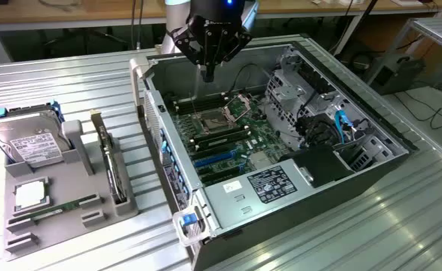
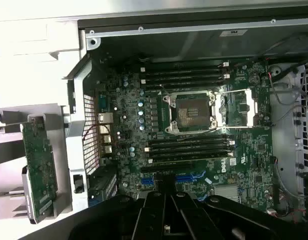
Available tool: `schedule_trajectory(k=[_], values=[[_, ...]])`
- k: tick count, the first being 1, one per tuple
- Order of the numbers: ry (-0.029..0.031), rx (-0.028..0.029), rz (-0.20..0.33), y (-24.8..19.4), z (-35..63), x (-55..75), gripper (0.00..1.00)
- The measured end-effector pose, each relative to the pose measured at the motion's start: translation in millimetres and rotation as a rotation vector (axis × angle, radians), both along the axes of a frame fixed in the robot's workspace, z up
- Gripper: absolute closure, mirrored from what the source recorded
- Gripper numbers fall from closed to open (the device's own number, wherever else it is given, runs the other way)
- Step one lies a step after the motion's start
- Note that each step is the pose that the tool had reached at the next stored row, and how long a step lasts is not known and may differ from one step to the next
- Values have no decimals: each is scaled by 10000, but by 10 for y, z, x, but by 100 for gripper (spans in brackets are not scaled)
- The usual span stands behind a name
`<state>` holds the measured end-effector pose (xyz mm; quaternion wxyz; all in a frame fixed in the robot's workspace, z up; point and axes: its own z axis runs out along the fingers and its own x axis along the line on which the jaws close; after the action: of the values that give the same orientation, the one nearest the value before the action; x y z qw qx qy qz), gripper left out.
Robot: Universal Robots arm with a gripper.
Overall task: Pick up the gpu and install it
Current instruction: 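Reach for the gpu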
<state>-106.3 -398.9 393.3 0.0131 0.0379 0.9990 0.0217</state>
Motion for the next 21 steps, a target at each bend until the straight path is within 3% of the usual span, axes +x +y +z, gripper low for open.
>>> schedule_trajectory(k=[12,21], values=[[0,0,-2,-2,0,7,89],[-2,1,0,-135,-1,-359,89]])
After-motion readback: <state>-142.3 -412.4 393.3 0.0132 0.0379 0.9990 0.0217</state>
